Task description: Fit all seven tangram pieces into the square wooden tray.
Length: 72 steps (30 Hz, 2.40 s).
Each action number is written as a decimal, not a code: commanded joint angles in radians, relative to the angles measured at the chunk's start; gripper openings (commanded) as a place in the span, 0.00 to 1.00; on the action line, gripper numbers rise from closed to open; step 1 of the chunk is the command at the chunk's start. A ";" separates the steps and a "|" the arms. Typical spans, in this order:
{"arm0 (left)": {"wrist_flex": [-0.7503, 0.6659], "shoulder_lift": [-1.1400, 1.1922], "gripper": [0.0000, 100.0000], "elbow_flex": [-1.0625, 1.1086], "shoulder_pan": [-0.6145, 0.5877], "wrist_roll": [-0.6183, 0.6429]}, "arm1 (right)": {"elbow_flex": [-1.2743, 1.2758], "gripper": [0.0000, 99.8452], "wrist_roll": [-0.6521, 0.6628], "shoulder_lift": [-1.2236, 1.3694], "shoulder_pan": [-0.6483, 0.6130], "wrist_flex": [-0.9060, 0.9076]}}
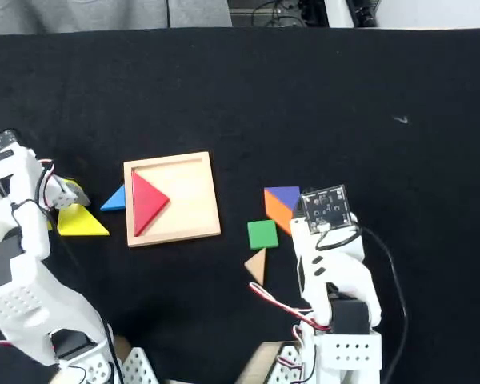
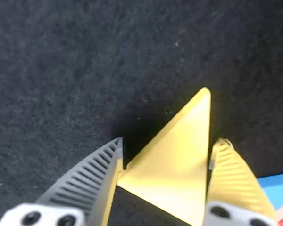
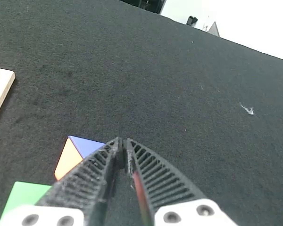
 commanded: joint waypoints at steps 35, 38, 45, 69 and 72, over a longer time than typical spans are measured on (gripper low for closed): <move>-0.124 -0.275 0.36 0.277 -0.039 0.051 | -0.004 0.01 0.009 -0.076 -0.014 0.003; -0.157 -0.275 0.33 0.283 -0.039 0.051 | -0.004 0.01 0.009 -0.076 -0.014 0.003; -0.132 -0.213 0.27 0.246 -0.031 0.051 | -0.004 0.01 0.009 -0.076 -0.014 0.003; -0.002 -0.468 0.27 0.133 0.077 0.005 | -0.004 0.01 0.009 -0.076 -0.014 0.003; 0.018 -0.466 0.27 0.145 0.074 -0.011 | -0.004 0.01 0.009 -0.076 -0.014 0.003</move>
